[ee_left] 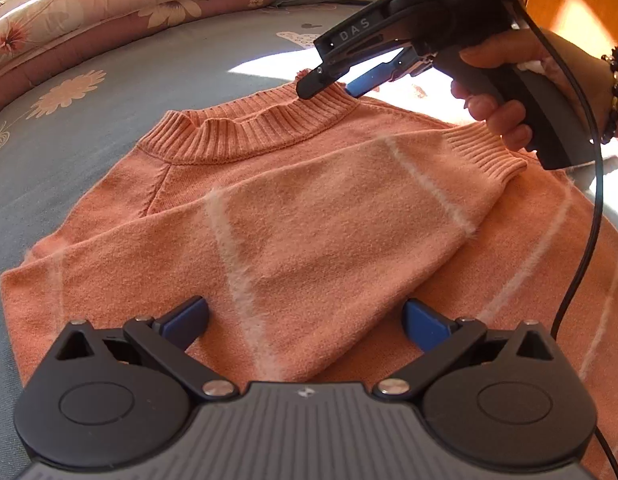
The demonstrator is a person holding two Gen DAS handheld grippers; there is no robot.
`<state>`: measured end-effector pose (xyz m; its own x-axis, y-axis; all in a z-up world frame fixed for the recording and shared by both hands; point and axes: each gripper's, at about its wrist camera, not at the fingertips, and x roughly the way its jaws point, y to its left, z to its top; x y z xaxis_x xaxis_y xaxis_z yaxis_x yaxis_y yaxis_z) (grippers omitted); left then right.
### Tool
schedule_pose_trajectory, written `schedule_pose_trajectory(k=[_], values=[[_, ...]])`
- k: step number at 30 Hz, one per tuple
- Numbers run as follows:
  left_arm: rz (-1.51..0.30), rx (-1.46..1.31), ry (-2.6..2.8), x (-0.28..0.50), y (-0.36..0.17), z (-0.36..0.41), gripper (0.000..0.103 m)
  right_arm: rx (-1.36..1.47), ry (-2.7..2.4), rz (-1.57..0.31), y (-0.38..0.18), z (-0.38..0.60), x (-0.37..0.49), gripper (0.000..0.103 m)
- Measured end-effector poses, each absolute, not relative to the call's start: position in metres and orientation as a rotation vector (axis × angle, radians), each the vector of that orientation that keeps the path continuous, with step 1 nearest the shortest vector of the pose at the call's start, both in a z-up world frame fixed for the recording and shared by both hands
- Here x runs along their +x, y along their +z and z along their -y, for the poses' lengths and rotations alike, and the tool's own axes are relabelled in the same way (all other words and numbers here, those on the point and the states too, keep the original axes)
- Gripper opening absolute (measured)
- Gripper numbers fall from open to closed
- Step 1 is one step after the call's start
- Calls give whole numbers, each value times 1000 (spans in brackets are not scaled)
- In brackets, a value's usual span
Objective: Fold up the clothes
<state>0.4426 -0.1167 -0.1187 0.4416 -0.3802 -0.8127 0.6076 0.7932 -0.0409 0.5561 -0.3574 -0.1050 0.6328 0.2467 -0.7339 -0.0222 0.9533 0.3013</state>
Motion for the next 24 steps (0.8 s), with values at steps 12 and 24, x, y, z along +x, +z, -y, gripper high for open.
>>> schedule_pose_trajectory(k=[12, 24], values=[[-921, 270, -608, 445, -120, 118, 102, 294, 126, -863, -90, 370, 542, 73], [-904, 274, -589, 443, -121, 119, 103, 301, 41, -866, -117, 401, 529, 75]])
